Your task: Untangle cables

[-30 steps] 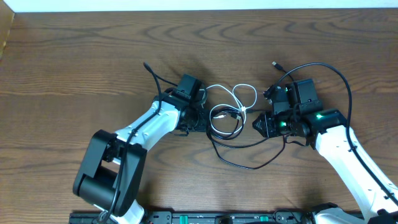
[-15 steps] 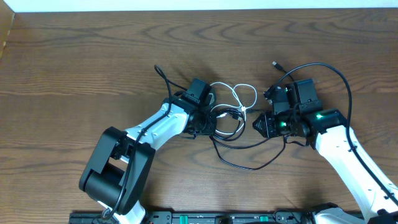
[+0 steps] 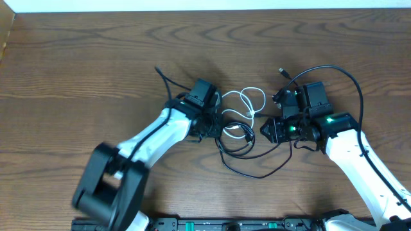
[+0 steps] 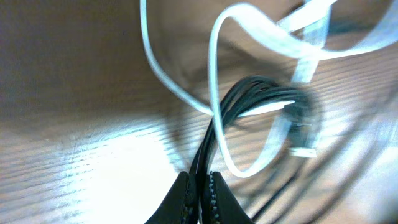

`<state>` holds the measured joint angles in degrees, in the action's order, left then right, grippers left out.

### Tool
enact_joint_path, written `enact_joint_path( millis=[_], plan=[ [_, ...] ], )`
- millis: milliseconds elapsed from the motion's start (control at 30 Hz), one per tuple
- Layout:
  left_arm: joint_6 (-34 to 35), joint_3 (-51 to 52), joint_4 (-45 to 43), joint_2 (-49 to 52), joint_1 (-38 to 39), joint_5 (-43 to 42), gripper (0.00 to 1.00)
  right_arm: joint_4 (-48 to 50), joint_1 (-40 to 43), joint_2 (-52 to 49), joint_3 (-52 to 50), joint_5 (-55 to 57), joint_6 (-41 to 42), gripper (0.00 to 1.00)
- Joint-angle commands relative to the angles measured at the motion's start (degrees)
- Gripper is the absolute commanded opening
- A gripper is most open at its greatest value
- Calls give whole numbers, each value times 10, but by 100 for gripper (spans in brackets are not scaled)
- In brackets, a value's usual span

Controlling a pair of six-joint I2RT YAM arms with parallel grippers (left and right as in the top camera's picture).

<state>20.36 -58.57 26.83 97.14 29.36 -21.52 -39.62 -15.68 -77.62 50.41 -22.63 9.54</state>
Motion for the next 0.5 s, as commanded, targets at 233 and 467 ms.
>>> enact_joint_path(
  millis=[233, 467],
  plan=[
    [-1, -29, 3, -206, 0, -51, 7, 15, -3, -3, 2, -36, 3, 52],
    [-1, -29, -19, -241, 0, -64, 8, 32, -3, -3, 2, -56, 3, 54]
  ],
)
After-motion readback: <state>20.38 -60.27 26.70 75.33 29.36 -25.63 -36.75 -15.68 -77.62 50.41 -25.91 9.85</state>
